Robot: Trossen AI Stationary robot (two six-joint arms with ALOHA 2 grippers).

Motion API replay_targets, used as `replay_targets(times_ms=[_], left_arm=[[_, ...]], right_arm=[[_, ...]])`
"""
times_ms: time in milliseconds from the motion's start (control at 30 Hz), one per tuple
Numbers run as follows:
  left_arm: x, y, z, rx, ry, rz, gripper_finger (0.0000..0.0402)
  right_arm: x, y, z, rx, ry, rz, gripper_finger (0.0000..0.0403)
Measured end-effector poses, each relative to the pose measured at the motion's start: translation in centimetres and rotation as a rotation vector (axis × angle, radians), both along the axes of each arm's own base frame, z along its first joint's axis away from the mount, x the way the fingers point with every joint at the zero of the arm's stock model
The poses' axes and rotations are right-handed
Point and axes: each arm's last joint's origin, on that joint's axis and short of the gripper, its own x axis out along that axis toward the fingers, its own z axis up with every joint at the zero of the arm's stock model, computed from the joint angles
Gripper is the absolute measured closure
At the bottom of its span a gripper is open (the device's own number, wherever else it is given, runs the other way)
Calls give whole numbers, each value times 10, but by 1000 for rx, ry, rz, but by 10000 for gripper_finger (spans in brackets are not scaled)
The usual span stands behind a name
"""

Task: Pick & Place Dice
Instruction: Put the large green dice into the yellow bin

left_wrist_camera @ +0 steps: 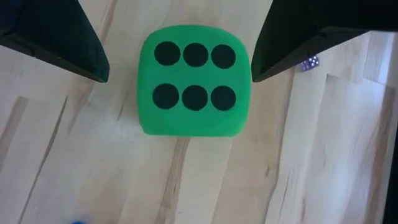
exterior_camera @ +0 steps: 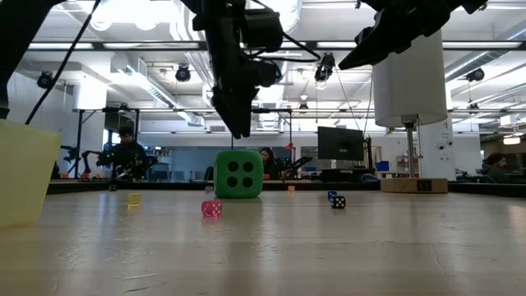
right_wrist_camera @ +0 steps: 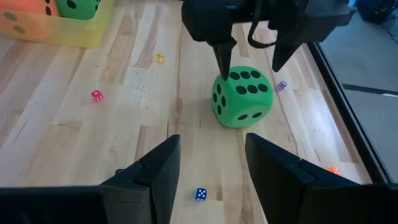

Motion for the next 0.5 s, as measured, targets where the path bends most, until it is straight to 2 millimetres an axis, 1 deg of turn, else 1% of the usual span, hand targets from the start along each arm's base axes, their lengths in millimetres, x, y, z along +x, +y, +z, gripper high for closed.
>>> replay_targets(times_ms=[133,333,500], left_arm=[[-1,4,-4,8,-2,11,2],[-6,8,-18,-22,16,19,2],[-6,10,-21,-22,11,12,2]], right_arm=[[0,0,0,0,0,0,223],[0,0,0,0,0,0,223],[0,0,0,0,0,0,223]])
